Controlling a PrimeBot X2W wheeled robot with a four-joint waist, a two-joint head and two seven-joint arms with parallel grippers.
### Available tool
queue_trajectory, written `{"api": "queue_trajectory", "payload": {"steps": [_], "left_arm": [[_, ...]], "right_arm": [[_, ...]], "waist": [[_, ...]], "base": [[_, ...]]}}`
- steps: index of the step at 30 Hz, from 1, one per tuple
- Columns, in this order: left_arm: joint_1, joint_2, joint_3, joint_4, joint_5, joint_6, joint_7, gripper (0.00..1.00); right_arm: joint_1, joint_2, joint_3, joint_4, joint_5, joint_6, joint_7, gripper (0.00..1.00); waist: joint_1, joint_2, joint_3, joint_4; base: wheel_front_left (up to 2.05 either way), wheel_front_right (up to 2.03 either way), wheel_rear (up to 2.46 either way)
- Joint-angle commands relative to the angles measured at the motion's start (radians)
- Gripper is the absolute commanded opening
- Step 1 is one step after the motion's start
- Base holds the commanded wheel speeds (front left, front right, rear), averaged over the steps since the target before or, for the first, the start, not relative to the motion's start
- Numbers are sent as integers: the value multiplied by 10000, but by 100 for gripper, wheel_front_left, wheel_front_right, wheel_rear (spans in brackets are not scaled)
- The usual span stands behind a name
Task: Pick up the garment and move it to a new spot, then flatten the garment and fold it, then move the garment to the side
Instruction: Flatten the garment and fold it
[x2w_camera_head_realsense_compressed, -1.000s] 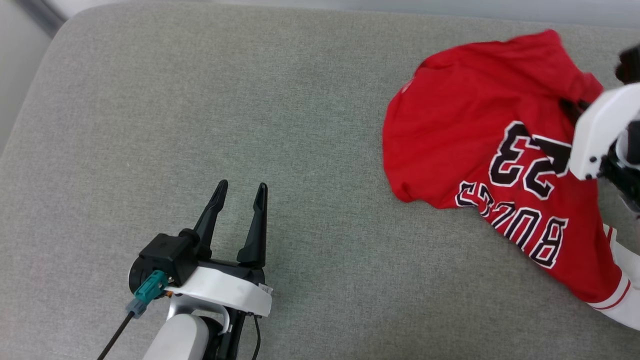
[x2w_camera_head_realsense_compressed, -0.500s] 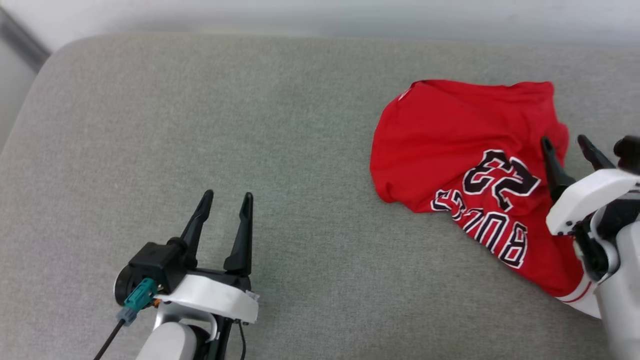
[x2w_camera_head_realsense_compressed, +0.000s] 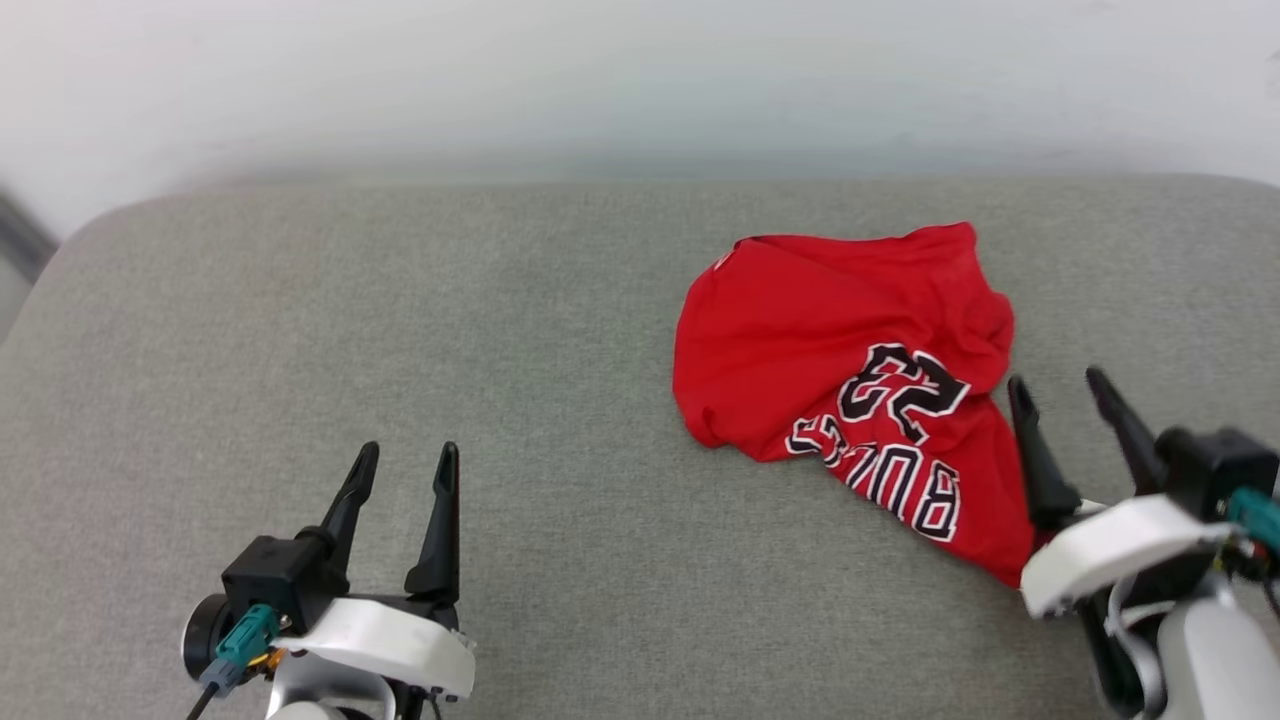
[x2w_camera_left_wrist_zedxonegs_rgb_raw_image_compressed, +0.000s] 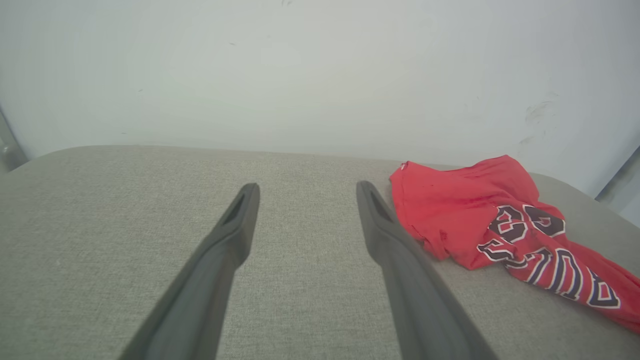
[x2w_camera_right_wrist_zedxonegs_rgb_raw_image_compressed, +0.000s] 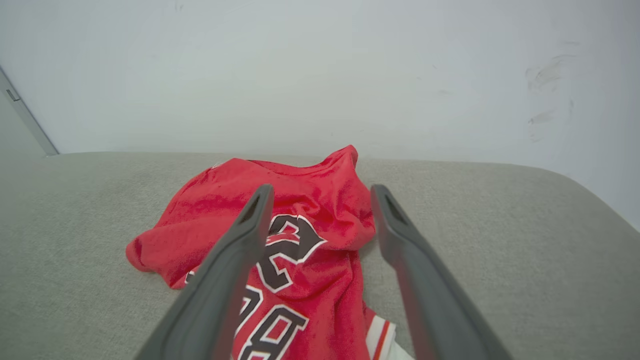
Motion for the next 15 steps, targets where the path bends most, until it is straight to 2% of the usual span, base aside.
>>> {"api": "queue_trajectory", "payload": {"steps": [1, 8, 15], "left_arm": [[173, 74, 59, -47, -63, 79, 50, 100], [382, 162, 85, -66, -149, 189, 220, 100], [379, 336, 32, -61, -250, 102, 615, 100]], "right_arm": [[607, 243, -31, -627, -141, -7, 197, 100], [2433, 820, -157, -2869, -370, -7, 1021, 100], [2953, 1007, -79, -3647, -250, -7, 1465, 100]], "waist": [[1, 0, -176, -154], [1, 0, -318, -348], [1, 0, -279, -705]], "base": [[0, 0, 0], [0, 0, 0], [0, 0, 0]]}}
